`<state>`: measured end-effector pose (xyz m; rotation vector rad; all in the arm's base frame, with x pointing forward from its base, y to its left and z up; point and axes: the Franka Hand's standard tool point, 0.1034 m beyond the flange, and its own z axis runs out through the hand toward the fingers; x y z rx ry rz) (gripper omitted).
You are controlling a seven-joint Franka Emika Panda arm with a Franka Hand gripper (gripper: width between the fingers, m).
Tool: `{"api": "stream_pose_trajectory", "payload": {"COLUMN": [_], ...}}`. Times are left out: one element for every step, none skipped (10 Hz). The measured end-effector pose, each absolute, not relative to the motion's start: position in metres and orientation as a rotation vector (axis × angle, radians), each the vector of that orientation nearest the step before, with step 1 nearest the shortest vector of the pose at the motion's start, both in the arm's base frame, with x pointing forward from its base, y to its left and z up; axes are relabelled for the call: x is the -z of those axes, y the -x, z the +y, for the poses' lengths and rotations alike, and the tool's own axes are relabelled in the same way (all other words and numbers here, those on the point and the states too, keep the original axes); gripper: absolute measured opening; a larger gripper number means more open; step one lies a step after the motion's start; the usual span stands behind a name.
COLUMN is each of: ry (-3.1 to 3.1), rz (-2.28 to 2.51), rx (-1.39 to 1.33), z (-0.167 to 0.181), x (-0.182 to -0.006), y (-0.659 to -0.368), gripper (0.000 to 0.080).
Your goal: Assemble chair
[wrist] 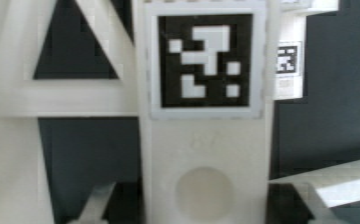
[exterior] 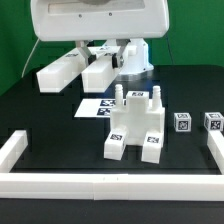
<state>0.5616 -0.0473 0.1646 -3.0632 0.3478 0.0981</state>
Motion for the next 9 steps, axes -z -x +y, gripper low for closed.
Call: {"api": "stream_pose_trajectory", "payload": {"ry": [3.063,3.064,3.072,3.066,3.070,3.088,3.095,3.094,3.094], "rz": [0.348,0.343,0.332,0.360,0.414,0.423,0.404,0.403,0.403], "rx": [-0.099,-0.098,-0.061,-0.062,-0.042,-0.038,-0.046,-0.046,-0.047], "z": [-0.047,-0.045,-0.028,-0.014,0.002,0.018,0.026,0.024,0.024], "x": [-0.164,-0.164,-0.166,-0.167,-0.162,-0.157,-0.154,-0.154,-0.153], "y": [-0.561,-0.562,-0.558,-0.550,-0.542,-0.536,-0.533,-0.534,-0.534], "gripper": [0.0284,0.0284,0.0284,0.0284,0.0284,0.0284,0.0284,0.0284,0.0284]}}
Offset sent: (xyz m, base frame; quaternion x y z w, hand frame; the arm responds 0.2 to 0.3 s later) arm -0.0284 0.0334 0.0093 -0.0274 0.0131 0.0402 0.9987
